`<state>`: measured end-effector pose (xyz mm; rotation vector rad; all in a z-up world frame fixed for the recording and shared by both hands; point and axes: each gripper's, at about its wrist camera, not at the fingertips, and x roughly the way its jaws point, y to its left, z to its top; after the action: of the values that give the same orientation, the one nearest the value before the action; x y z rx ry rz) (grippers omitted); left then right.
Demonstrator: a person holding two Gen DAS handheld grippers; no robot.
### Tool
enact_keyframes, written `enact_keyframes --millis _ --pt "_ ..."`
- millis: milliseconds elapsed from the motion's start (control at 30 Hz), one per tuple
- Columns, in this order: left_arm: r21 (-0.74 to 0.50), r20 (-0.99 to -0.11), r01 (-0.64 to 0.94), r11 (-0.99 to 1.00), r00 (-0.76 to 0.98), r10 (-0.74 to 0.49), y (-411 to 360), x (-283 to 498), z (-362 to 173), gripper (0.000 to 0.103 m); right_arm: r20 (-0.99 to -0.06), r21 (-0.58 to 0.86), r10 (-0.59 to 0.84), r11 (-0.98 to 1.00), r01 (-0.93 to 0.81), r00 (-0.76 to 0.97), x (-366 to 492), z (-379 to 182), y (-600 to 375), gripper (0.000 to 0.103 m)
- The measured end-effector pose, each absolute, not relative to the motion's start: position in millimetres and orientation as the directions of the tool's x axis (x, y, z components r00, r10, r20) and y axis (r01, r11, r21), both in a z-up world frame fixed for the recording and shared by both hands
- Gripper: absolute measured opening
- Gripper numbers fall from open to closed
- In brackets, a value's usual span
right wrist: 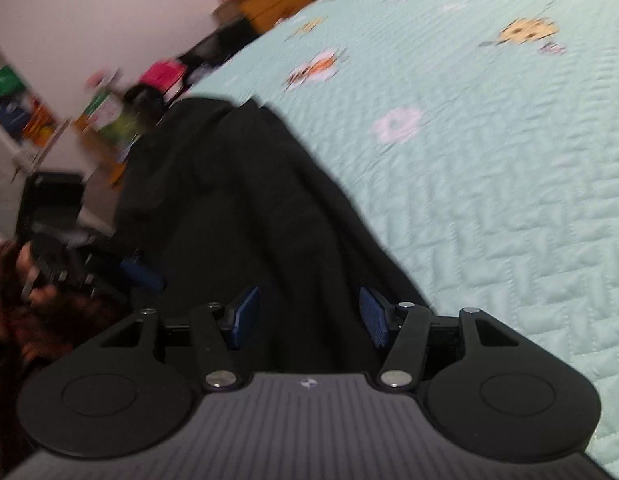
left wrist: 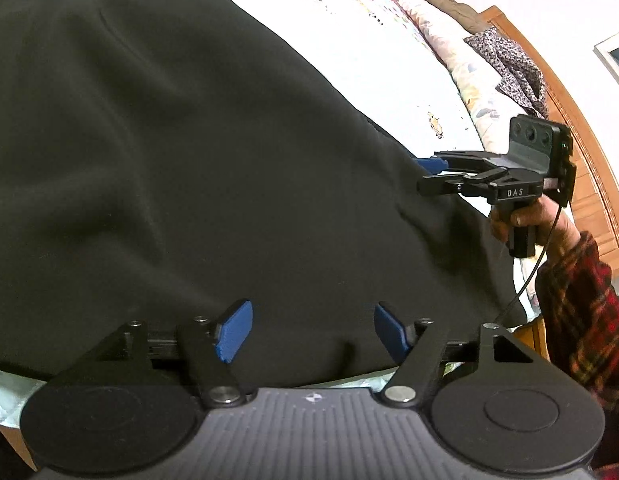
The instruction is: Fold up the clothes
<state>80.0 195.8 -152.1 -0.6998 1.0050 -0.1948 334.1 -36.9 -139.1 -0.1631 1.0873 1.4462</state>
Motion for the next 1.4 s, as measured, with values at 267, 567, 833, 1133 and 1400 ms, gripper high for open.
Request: enact_keyframes --millis 267,567,833,1133,1400 --pt "-0.575 -0.729 -0.109 0.811 0.517 -0.448 181 84 -147 0.085 -0.671 0.517 0.692 0.178 -0.837 -0.267 342 -149 -12 0.057" --pt "-0.579 -0.728 -0.108 0.808 0.515 -0.453 178 88 -146 0.088 -0.681 0.293 0.732 0.273 -0.916 0.000 296 -133 -15 0.015" --pt "-0.594 -0.711 -0.138 0.792 0.550 -0.438 179 84 -141 0.088 -0.601 0.172 0.771 0.383 -0.907 0.212 250 -117 -17 0.018" --pt "-0.618 -0.611 -0.164 0.769 0.715 -0.339 223 38 -100 0.087 -0.622 0.310 0.773 0.386 -0.869 0.122 242 -143 6 0.020" --pt "-0.666 -0.551 -0.367 0.649 0.829 -0.096 320 -14 -88 0.089 -0.561 0.358 0.773 0.550 -0.755 0.297 255 -128 10 0.052"
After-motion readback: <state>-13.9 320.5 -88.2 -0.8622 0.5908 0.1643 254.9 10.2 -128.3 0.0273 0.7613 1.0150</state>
